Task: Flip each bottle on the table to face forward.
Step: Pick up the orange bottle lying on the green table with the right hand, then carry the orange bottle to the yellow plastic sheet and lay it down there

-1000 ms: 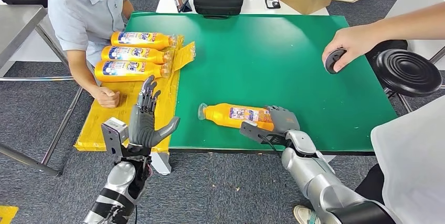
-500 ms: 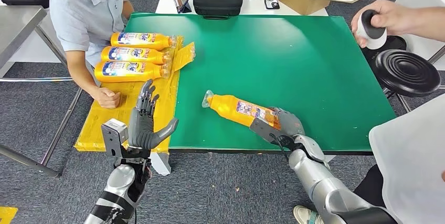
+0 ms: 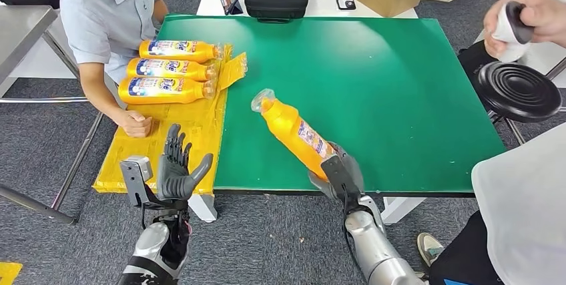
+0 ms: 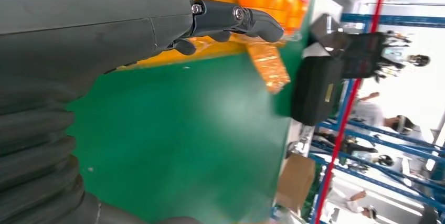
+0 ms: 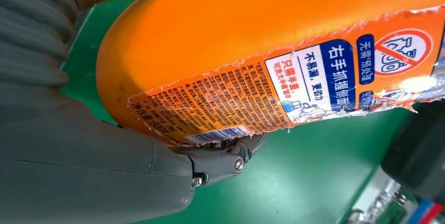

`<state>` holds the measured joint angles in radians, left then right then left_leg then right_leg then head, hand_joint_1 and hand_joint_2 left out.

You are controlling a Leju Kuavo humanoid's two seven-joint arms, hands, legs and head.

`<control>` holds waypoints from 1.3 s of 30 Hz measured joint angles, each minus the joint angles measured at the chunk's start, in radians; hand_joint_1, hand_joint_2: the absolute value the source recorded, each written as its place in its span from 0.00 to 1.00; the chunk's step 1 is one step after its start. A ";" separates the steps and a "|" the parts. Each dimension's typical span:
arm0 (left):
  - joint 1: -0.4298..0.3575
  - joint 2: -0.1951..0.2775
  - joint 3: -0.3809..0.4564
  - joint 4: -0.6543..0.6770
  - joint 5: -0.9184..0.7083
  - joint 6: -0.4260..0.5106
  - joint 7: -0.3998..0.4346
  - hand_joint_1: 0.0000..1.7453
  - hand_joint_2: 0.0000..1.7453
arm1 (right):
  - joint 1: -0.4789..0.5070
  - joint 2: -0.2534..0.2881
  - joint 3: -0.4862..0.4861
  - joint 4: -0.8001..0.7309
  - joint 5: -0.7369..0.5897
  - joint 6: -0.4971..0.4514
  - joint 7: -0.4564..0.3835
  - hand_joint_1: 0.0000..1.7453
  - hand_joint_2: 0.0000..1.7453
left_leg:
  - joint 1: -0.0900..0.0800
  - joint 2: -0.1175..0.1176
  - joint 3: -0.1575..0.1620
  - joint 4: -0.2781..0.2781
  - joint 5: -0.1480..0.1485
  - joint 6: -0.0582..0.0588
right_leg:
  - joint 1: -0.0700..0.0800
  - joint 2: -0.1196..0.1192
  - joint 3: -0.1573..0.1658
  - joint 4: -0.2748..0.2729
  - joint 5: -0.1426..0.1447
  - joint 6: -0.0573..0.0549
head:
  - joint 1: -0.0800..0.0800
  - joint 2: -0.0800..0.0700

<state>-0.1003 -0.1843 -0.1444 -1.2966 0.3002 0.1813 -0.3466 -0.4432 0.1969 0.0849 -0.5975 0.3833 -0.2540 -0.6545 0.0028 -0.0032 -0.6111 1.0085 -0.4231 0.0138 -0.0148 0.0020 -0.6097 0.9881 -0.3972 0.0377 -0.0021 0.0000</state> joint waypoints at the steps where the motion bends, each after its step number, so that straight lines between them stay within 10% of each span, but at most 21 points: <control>1: 0.002 0.000 0.000 0.003 0.001 -0.001 0.001 0.00 1.00 | 0.008 0.003 0.000 -0.017 -0.004 0.001 0.000 1.00 1.00 | 0.000 0.000 -0.001 0.000 0.000 0.000 | 0.000 0.000 0.000 0.000 0.000 0.000 | 0.000 0.000; 17: 0.060 0.026 -0.096 -0.016 -0.005 -0.270 0.015 0.00 1.00 | 0.078 0.012 0.095 -0.171 -0.055 0.073 0.025 1.00 1.00 | -0.001 0.000 -0.003 0.000 -0.001 0.000 | -0.001 0.000 -0.004 0.000 0.000 0.000 | 0.000 0.000; 39: 0.041 0.032 -0.158 -0.019 0.039 -0.329 0.017 0.00 1.00 | 0.099 0.023 0.427 -0.147 0.076 0.113 -0.014 1.00 1.00 | 0.000 0.000 -0.004 0.000 0.000 0.000 | -0.001 0.000 -0.004 0.000 0.000 0.000 | 0.000 0.000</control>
<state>-0.0590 -0.1522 -0.3025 -1.3157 0.3394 -0.1478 -0.3293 -0.3444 0.2201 0.5116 -0.7447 0.4594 -0.1411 -0.6681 0.0024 -0.0035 -0.6151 1.0085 -0.4234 0.0138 -0.0159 0.0017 -0.6137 0.9880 -0.3974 0.0377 -0.0021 0.0000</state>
